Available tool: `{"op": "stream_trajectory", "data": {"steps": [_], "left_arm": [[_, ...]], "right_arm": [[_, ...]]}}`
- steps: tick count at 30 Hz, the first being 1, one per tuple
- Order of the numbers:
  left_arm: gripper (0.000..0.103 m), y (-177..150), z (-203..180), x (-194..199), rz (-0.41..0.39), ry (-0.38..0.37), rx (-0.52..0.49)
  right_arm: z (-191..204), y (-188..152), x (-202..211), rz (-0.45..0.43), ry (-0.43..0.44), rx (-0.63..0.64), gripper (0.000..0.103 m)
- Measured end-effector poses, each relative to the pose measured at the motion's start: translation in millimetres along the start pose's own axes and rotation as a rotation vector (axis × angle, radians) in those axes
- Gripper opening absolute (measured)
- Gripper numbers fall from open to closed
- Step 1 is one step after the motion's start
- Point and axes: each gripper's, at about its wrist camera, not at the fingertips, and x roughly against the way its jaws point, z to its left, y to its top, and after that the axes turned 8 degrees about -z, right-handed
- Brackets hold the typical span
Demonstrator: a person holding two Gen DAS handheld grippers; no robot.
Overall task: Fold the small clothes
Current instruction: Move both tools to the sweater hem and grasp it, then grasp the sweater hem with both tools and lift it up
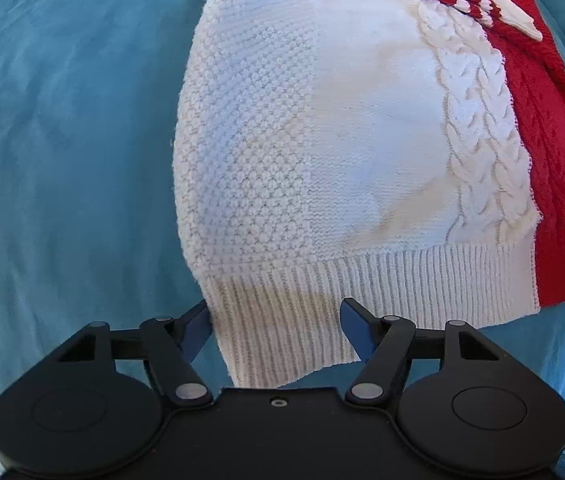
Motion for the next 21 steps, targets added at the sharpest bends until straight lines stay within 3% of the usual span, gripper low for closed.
{"op": "stream_trajectory", "data": {"steps": [4,8,14,16,20,21], "left_arm": [[0.06,0.5,3.6,-1.0,-0.006,-0.008,0.03],[0.058,-1.2,14.0,-0.9,-0.002,-0.011,0.068],[0.029,-4.4,22.1,7.0,0.005,-0.023,0.127],[0.014,-3.3,20.7,8.9,0.003,-0.011,0.133],[0.011,1.5,17.0,13.5,0.0,-0.016,0.138],[0.011,2.5,16.2,15.2,-0.004,-0.021,0.142]], "right_arm": [[0.2,-0.2,-3.3,0.006,0.008,-0.012,0.088],[3.4,0.9,-9.7,0.011,0.015,-0.015,0.083],[1.6,-1.3,-9.6,0.013,0.035,-0.066,0.071],[2.0,-2.1,-8.3,0.012,0.045,-0.081,0.062],[5.9,1.5,-8.8,0.036,0.075,-0.091,0.041],[6.5,3.5,-8.3,0.039,0.089,-0.089,0.03]]}}
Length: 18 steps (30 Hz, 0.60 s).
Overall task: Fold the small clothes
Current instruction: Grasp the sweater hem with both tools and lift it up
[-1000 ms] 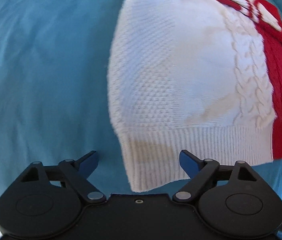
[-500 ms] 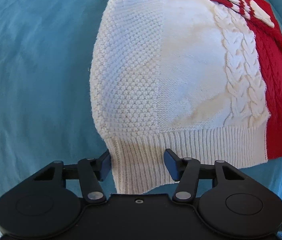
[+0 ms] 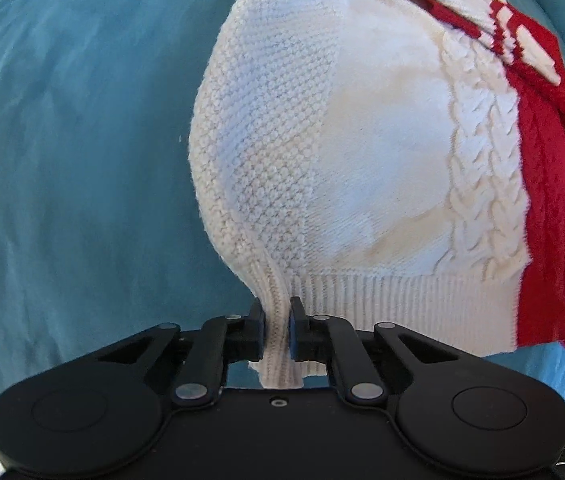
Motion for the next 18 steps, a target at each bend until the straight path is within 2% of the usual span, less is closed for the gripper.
{"op": "stream_trajectory", "data": {"steps": [5,10,15,18], "left_arm": [[0.011,11.5,-2.6,27.4,-0.046,-0.056,0.046],[0.011,37.1,-14.2,69.0,-0.135,-0.156,0.103],[0.011,83.6,-31.3,109.5,-0.23,-0.244,0.136],[0.011,123.5,-37.9,129.0,-0.295,-0.292,0.166]], "right_arm": [[3.6,13.1,21.2,-0.022,0.052,-0.009,0.026],[8.3,41.5,63.1,-0.088,0.152,-0.052,0.026],[22.2,89.3,104.0,-0.179,0.244,-0.077,0.026],[28.7,126.5,120.2,-0.233,0.285,-0.103,0.026]]}}
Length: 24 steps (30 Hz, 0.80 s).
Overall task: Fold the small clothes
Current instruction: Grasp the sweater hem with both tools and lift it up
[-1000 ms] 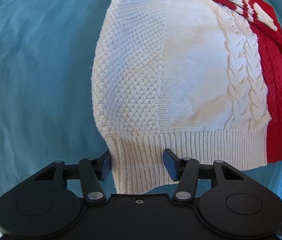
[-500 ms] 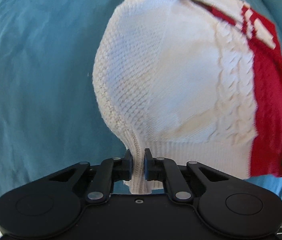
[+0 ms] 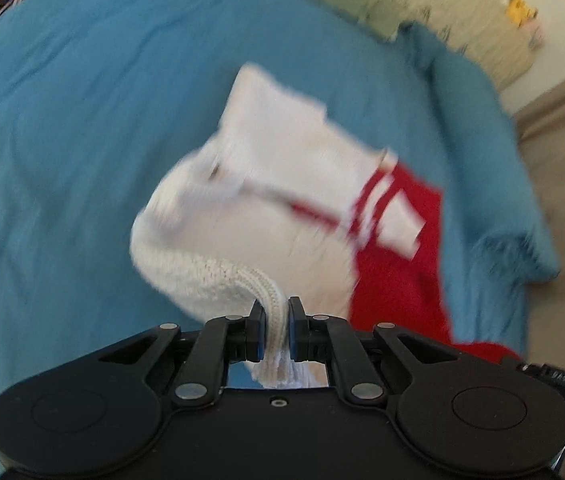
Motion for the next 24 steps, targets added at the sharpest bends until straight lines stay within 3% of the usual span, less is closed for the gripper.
{"op": "stream_trajectory", "data": {"steps": [6,12,14,20,24], "left_arm": [[0.011,83.4,-25.1,-36.3,-0.102,-0.05,0.018],[0.011,155.3,-23.4,-127.5,-0.19,-0.083,0.077],[0.011,173.3,-19.9,-165.7,-0.21,-0.054,0.077],[0.011,188.2,11.8,-253.2,-0.234,0.0,0.141],[0.011,178.9,26.2,-279.7,-0.231,0.036,0.147]], "right_arm": [[19.2,83.4,-29.7,-0.098,0.044,-0.089,0.026],[7.7,153.0,-108.8,-0.176,0.032,-0.153,0.026],[-2.8,170.9,-142.4,-0.205,0.028,-0.188,0.026],[-43.2,190.2,-247.5,-0.237,-0.006,-0.261,0.026],[-60.8,187.6,-288.3,-0.228,-0.017,-0.267,0.026]]}}
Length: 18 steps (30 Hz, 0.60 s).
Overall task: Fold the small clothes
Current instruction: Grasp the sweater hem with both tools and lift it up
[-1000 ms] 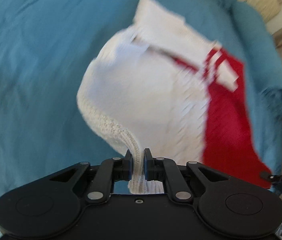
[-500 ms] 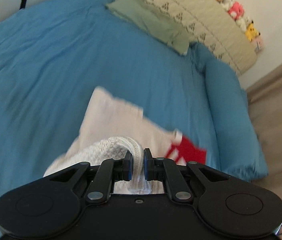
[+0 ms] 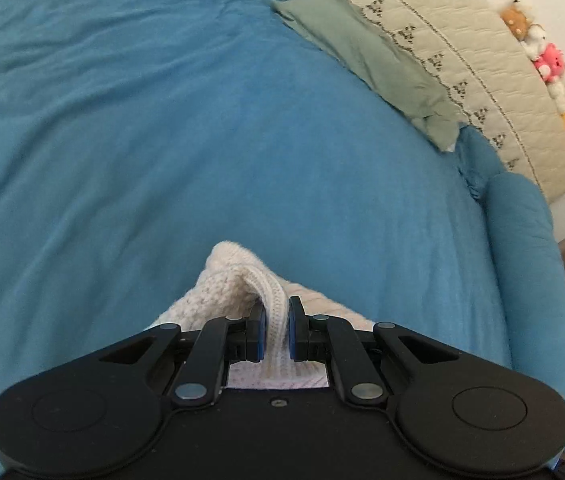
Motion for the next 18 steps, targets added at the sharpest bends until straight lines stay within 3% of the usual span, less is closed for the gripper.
{"op": "stream_trajectory", "data": {"steps": [9,11,13,14,15,16,17,18], "left_arm": [[0.012,-7.4,-6.2,-5.3,-0.013,0.036,-0.119],[0.023,-7.8,-9.9,-9.0,-0.019,0.036,-0.15],[0.065,-7.9,-16.4,-9.1,-0.022,0.02,-0.185],[0.075,-8.4,-22.2,-6.3,-0.032,0.017,-0.215],[0.089,-8.8,-28.4,-3.2,-0.043,0.03,-0.248],[0.098,-8.8,-37.8,1.7,-0.061,0.06,-0.303],[0.1,-8.9,-45.5,6.5,-0.076,0.087,-0.352],[0.1,-9.7,-52.9,12.5,-0.093,0.105,-0.403]], "right_arm": [[11.3,-9.2,-12.8,0.01,0.006,0.207,0.027],[19.3,-13.4,-9.1,0.003,0.005,0.285,0.029],[28.0,-18.0,-4.1,0.003,0.016,0.359,0.043],[32.4,-20.6,-0.5,0.004,0.026,0.394,0.049],[38.4,-23.0,2.8,-0.001,0.03,0.436,0.066],[43.8,-24.9,7.4,-0.015,0.026,0.468,0.088],[49.8,-26.4,13.1,-0.042,0.015,0.503,0.1],[56.9,-28.5,20.1,-0.086,-0.005,0.544,0.103]]}}
